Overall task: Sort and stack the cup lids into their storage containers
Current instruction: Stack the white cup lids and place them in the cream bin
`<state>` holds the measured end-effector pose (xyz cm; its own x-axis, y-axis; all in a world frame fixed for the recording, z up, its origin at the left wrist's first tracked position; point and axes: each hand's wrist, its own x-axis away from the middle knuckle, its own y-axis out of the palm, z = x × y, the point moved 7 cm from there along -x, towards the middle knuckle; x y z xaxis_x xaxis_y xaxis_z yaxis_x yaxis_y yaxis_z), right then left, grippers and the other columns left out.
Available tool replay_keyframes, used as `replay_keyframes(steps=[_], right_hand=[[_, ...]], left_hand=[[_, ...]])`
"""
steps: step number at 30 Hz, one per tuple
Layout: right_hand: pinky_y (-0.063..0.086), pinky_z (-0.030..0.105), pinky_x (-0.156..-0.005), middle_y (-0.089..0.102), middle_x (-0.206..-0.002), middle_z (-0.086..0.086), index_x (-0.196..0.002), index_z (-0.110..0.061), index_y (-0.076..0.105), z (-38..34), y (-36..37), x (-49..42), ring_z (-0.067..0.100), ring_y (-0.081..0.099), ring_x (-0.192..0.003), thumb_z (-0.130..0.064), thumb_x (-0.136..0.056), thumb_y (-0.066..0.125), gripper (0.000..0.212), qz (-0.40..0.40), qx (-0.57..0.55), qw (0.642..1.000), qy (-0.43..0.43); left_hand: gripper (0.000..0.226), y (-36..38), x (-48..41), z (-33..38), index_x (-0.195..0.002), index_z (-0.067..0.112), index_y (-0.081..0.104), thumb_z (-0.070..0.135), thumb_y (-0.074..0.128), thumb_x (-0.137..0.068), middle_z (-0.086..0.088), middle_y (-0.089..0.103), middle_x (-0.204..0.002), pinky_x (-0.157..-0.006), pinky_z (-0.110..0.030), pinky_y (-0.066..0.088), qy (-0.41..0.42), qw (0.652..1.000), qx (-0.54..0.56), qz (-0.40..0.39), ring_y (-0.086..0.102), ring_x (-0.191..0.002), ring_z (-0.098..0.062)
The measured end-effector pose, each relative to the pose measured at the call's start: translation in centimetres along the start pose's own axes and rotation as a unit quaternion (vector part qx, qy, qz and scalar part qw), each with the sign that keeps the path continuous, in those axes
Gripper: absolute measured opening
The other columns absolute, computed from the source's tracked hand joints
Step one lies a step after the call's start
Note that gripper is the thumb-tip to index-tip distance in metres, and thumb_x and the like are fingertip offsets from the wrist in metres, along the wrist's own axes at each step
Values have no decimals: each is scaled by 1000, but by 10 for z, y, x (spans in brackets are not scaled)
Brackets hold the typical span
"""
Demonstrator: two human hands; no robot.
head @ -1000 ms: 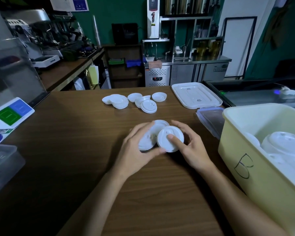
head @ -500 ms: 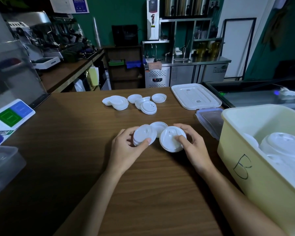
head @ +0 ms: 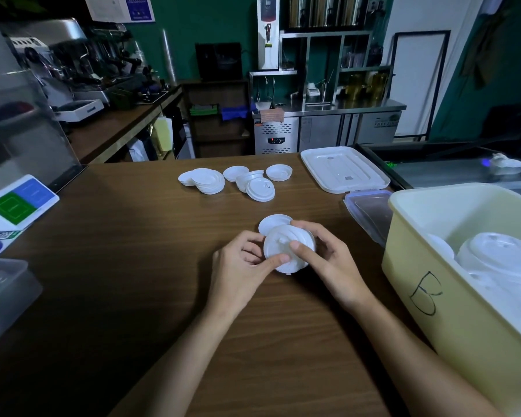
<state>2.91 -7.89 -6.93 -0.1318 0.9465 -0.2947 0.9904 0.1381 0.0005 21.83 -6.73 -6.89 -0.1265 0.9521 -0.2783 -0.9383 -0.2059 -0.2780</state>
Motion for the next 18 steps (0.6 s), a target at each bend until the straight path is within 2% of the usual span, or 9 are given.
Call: replay_keyframes(steps=[2,5,7,10,12,15,18], right_hand=[[52,26,-103,73,-127,-1,-127,-18,72,1,-1,-1,14,66,-123,-17,-95,78,32,3,-2,1000,1],[49,23,-104,74,-127,-4,-127,-15,72,0,-3,-2,12,65,-124,-11,-98,73,29,8,7,1000,-7],[49,20,-102,75,-126,-5,-126,-14,73,0,-3,-3,11,66,-123,-10,-99,71,27,6,7,1000,-4],[49,18,-99,75,-126,-4,-126,-11,73,1,-3,-3,9,66,-121,-15,-98,68,28,-3,-6,1000,1],[49,18,-98,75,-127,-3,-126,-10,73,1,-3,-3,8,66,-121,-20,-94,66,34,-5,-21,1000,3],[50,24,-105,73,-133,-4,-135,-17,69,3,-4,-3,11,64,-128,-14,-100,68,35,-10,-28,1000,7],[52,25,-102,71,-134,-5,-140,-27,64,4,-3,-2,12,65,-127,-22,-96,70,45,-13,-49,999,21]], left_hand=[[36,0,1,0,-98,27,76,37,96,-70,9,74,-80,-68,-29,61,3,1000,15,8,73,-70,-13],[15,1,1,0,-97,22,77,30,84,-87,7,78,-84,-77,-45,64,15,999,28,10,77,-75,-15],[8,-1,-1,0,-94,21,77,28,80,-91,7,79,-87,-80,-42,63,26,999,24,13,77,-81,-13],[12,0,-5,-6,-96,16,74,26,80,-92,3,79,-98,-86,-33,59,-6,997,74,-15,75,-96,-12],[15,6,-6,-10,-100,13,70,24,79,-93,-2,79,-100,-89,-33,57,-34,992,111,-53,75,-98,-13],[18,14,-6,-13,-108,15,65,23,76,-96,-6,78,-108,-94,-41,60,-60,982,149,-101,74,-105,-21],[25,16,-6,-11,-117,17,62,25,74,-96,-6,78,-109,-92,-34,60,-67,978,165,-112,74,-104,-19]])
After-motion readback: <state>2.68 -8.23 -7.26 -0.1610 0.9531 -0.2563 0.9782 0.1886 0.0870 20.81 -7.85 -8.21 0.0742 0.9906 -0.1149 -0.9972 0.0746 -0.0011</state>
